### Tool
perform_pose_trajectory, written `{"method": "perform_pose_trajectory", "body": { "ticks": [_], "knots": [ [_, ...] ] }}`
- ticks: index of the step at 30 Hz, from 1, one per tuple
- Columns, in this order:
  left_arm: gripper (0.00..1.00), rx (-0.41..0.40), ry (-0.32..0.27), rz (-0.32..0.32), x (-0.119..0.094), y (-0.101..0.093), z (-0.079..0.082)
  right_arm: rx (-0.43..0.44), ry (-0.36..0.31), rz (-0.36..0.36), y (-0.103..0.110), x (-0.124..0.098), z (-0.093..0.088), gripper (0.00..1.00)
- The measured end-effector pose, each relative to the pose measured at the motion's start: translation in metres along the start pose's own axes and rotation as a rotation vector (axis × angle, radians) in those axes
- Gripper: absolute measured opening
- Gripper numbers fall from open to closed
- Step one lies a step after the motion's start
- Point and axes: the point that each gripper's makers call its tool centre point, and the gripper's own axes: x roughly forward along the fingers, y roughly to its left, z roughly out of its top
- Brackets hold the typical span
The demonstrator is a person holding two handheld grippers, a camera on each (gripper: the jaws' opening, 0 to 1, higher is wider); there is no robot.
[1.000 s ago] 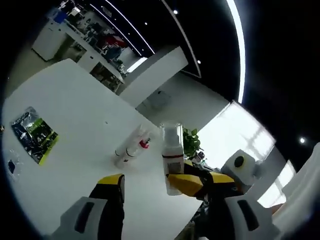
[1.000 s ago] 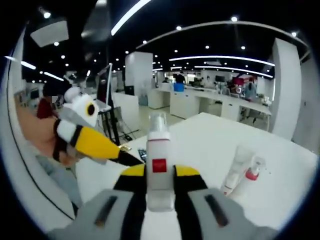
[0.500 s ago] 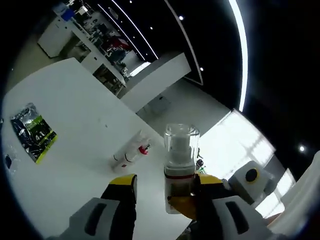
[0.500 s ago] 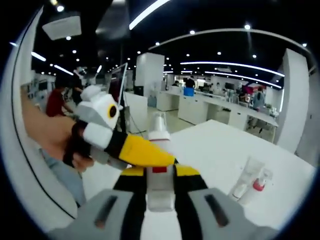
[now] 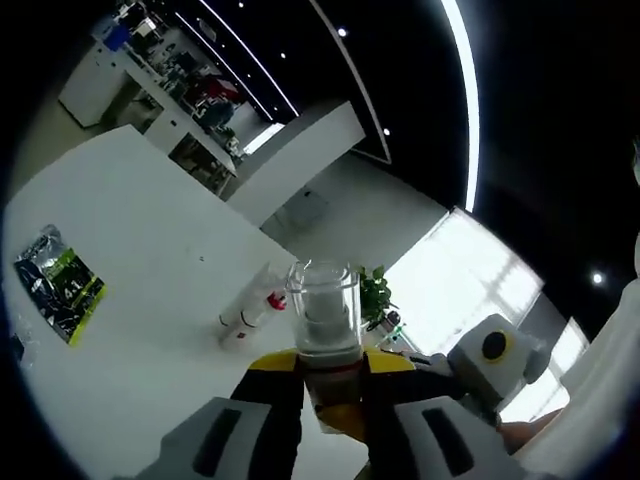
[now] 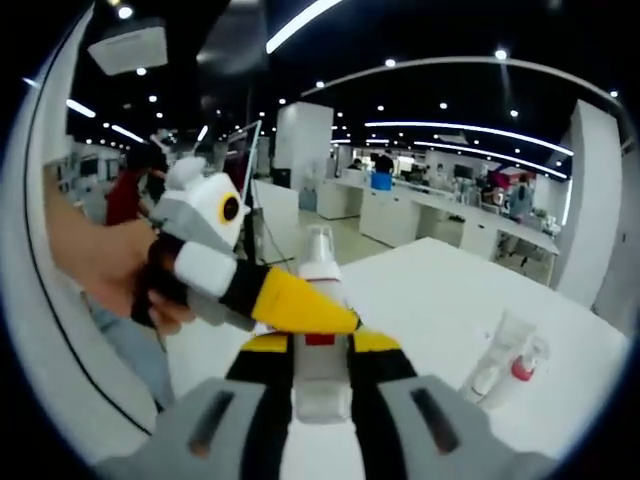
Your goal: Arrange the skincare products in the storage area until every visible bottle or jar stands upright without overlapping.
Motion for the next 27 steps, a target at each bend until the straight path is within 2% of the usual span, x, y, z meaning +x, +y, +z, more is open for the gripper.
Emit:
{"method": "perform_pose_trajectory", "body": {
  "ticks": [5,8,10,11,16,17,19,24,27],
  "knots": [
    [0.21,0.107,0.054,0.028,-0.002,0.005,-0.002,0.016,0.020,0.023,0.004,0.002,-0.003,0.20],
    [0.20,0.182,0.077,0.052,-0.005,0.011,0.002,0.007,0.034,0.043,0.007,0.001,-0.006,0.27],
    [0.20,0.228,0.098,0.060,-0.008,0.014,0.002,-0.016,0.042,0.052,0.006,-0.002,-0.010,0.27],
    [0.20,0.269,0.118,0.061,-0.009,0.016,0.002,0.000,0.047,0.063,0.006,-0.005,-0.011,0.27],
    [0.20,0.456,0.222,0.091,-0.013,0.021,-0.005,0.051,-0.001,0.094,0.006,-0.017,-0.005,0.27],
    [0.20,0.466,0.228,0.092,-0.013,0.022,-0.005,0.069,-0.023,0.098,0.006,-0.020,-0.001,0.27],
    [0.20,0.522,0.276,0.080,-0.013,0.022,-0.013,0.093,-0.044,0.102,0.005,-0.023,0.003,0.27],
    [0.20,0.572,0.328,0.017,-0.012,0.014,-0.025,0.145,-0.094,0.113,0.004,-0.029,0.015,0.28],
    [0.21,0.595,0.362,-0.050,-0.013,0.005,-0.035,0.169,-0.113,0.127,0.006,-0.030,0.019,0.28]
  ]
}}
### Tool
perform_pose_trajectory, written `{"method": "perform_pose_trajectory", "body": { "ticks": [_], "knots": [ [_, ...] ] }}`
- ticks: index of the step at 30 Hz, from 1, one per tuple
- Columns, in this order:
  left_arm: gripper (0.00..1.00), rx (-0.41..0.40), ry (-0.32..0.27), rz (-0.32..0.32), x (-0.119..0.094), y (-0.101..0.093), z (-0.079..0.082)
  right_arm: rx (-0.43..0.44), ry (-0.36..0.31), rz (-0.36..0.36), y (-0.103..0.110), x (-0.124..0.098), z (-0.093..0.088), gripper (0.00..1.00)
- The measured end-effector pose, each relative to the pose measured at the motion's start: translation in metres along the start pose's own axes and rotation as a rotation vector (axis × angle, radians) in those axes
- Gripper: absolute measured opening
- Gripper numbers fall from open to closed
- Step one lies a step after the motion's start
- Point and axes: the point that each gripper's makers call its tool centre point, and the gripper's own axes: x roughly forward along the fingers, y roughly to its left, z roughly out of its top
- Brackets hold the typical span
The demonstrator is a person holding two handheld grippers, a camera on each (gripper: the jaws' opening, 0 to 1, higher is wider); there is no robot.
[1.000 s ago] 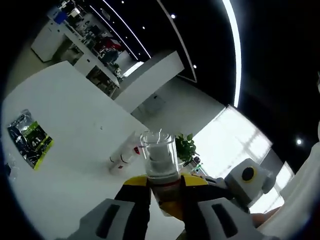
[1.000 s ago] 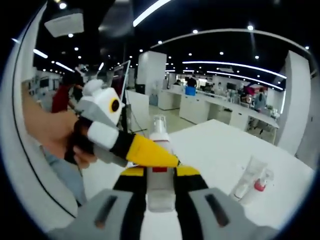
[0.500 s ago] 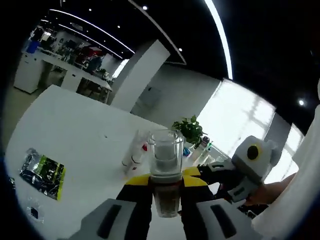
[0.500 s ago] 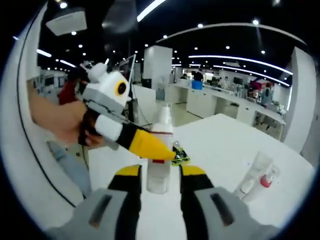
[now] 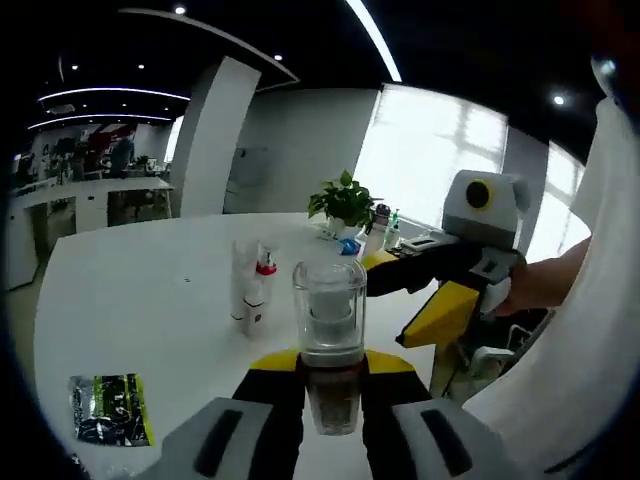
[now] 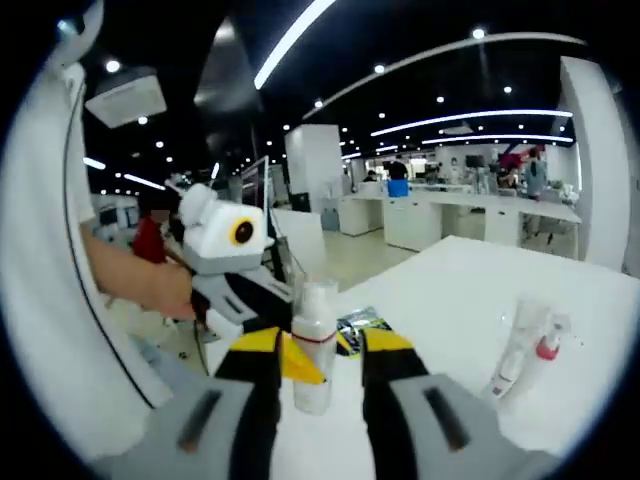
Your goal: Arrange the skincare products in the storage area until every visible bottle or jar stands upright without overlapping.
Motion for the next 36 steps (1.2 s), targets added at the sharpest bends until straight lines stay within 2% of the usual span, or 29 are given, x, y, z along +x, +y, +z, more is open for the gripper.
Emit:
{"method": "perform_pose_trajectory", "body": {
  "ticks": [2,6,13,17,18,20,28,31,36],
  "knots": [
    [0.21,0.033,0.014,-0.040,0.000,-0.008,-0.002,0.021,-0.020,0.015,0.003,-0.001,0.004,0.29],
    [0.21,0.113,0.068,-0.068,0.000,-0.016,-0.010,0.045,-0.034,0.045,0.009,-0.002,0.007,0.28],
    [0.21,0.154,0.100,-0.069,0.000,-0.020,-0.015,0.015,0.003,0.086,0.022,0.002,0.002,0.26],
    [0.21,0.171,0.116,-0.068,0.001,-0.022,-0.017,0.011,0.009,0.089,0.026,0.003,0.001,0.20],
    [0.21,0.185,0.126,-0.069,0.001,-0.022,-0.019,-0.012,0.010,0.059,0.022,0.003,0.001,0.20],
    [0.21,0.183,0.127,-0.074,0.002,-0.023,-0.020,0.016,0.016,0.061,0.023,0.001,0.000,0.20],
    [0.22,0.221,0.135,-0.083,0.007,-0.024,-0.022,-0.020,0.029,0.026,0.022,-0.003,-0.004,0.18],
    [0.23,0.224,0.139,-0.065,0.009,-0.022,-0.024,-0.015,0.032,0.000,0.019,-0.004,-0.006,0.18],
    [0.31,0.211,0.144,-0.009,0.008,-0.010,-0.032,0.026,0.018,-0.050,0.004,-0.008,-0.007,0.18]
  ]
}}
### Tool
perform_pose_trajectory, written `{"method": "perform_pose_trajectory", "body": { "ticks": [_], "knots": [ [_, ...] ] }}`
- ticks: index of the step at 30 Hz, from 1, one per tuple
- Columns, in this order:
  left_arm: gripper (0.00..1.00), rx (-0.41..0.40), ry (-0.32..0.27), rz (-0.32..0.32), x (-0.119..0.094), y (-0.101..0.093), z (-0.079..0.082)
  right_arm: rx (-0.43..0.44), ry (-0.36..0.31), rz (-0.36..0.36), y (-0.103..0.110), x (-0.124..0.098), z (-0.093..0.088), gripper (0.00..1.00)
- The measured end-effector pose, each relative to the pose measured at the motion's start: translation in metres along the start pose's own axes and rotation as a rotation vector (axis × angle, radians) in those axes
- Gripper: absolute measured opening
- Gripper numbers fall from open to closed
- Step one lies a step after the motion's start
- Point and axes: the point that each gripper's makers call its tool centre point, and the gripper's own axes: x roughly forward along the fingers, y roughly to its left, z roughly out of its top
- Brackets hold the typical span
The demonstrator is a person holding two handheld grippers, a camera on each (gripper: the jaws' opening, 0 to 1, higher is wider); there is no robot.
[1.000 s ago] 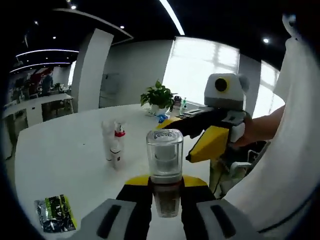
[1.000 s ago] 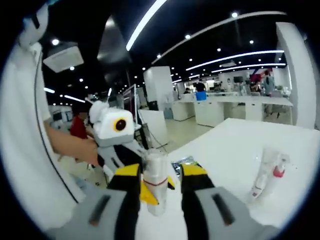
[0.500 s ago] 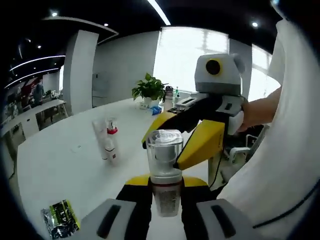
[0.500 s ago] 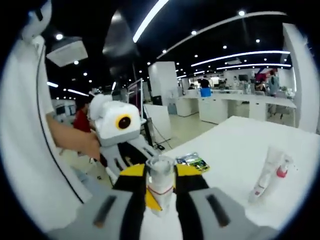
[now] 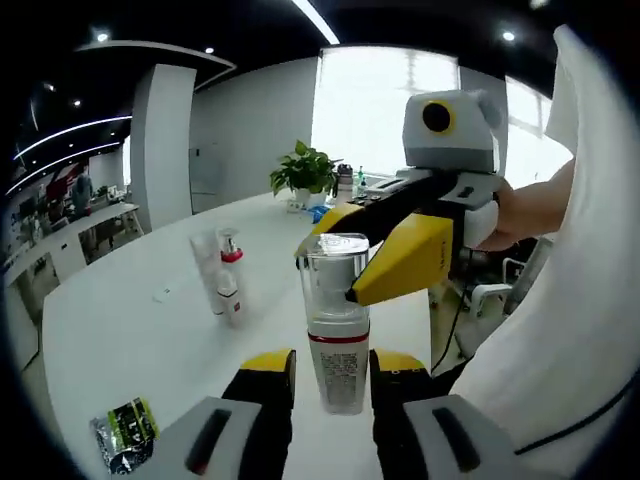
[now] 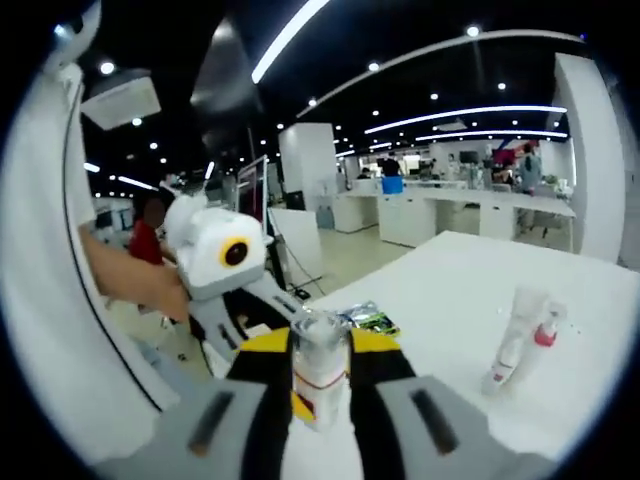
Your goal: Arrange the skincare products in the storage area until every visible bottle or jar stands upright without overlapping.
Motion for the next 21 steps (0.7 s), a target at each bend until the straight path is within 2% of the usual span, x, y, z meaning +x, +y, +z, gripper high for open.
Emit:
{"method": "perform_pose_trajectory", "body": {
  "ticks": [4,12,15,21],
  "knots": [
    [0.32,-0.045,-0.008,0.025,-0.002,0.007,-0.004,0.014,0.005,-0.042,-0.013,-0.003,-0.004,0.18],
    [0.31,-0.102,-0.034,0.058,-0.007,0.017,-0.006,-0.012,0.012,-0.142,-0.046,-0.009,-0.013,0.18],
    [0.31,-0.111,-0.037,0.059,-0.008,0.016,-0.008,-0.024,0.023,-0.195,-0.070,-0.013,-0.019,0.18],
    [0.30,-0.149,-0.061,0.089,-0.016,0.022,-0.010,-0.013,0.032,-0.243,-0.100,-0.015,-0.031,0.18]
  ]
}}
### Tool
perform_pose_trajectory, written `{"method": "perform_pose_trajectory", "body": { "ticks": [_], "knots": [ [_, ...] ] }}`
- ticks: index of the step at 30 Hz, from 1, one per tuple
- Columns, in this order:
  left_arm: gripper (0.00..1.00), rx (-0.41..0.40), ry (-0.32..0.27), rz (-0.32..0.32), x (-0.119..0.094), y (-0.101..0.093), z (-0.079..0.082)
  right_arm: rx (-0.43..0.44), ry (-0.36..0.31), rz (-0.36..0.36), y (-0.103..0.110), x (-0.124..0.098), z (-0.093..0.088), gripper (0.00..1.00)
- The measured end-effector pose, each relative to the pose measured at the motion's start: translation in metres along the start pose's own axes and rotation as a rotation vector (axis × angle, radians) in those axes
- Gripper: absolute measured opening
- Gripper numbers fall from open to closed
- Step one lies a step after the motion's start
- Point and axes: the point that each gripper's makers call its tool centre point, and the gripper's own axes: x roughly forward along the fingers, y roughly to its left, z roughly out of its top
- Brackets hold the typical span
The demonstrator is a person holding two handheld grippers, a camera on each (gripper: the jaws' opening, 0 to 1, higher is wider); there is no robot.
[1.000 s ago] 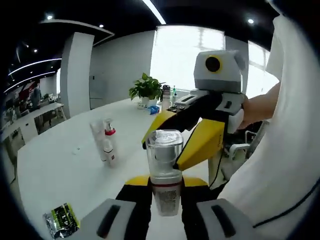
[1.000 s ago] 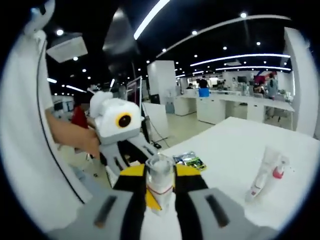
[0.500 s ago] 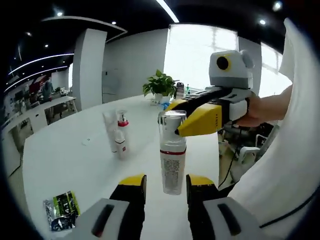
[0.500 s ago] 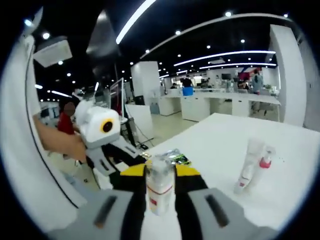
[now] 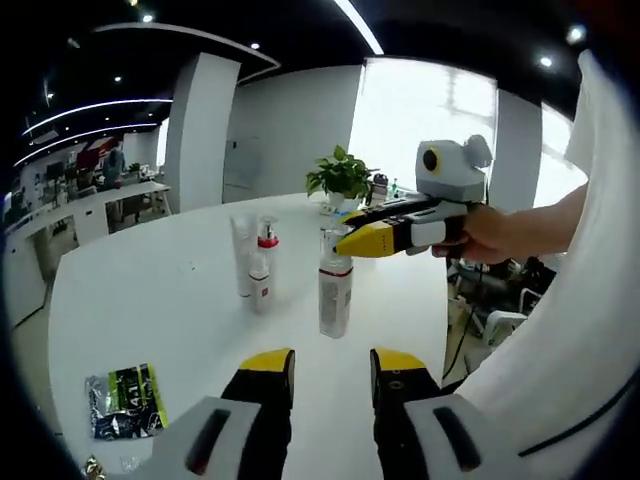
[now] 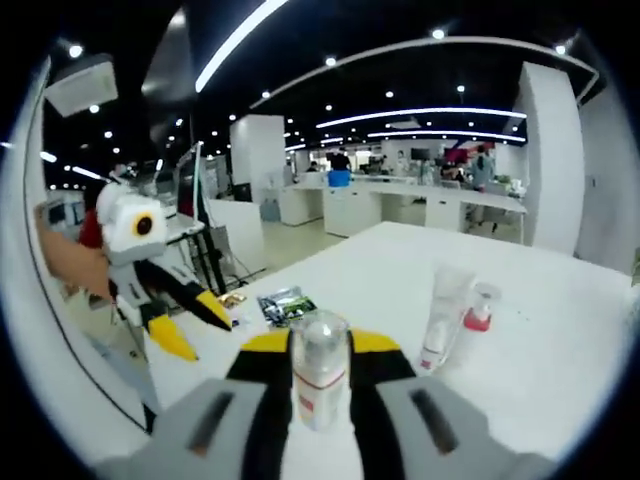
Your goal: Arrange the skincare products in the storage area until every visible bottle or jar stands upright without overlapping.
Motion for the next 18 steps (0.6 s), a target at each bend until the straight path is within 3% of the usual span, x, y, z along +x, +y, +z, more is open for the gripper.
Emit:
{"method": "perform_pose_trajectory", "body": {
  "ticks": [11,12,18],
  "knots": [
    [0.29,-0.065,-0.027,0.066,-0.013,0.015,-0.003,-0.011,0.038,-0.058,-0.042,0.013,-0.027,0.18],
    [0.29,-0.071,-0.026,0.074,-0.015,0.017,-0.005,-0.014,0.043,-0.073,-0.053,0.015,-0.032,0.18],
    [0.28,-0.076,-0.038,0.111,-0.020,0.024,-0.003,-0.011,0.037,-0.103,-0.072,0.017,-0.037,0.18]
  ]
}}
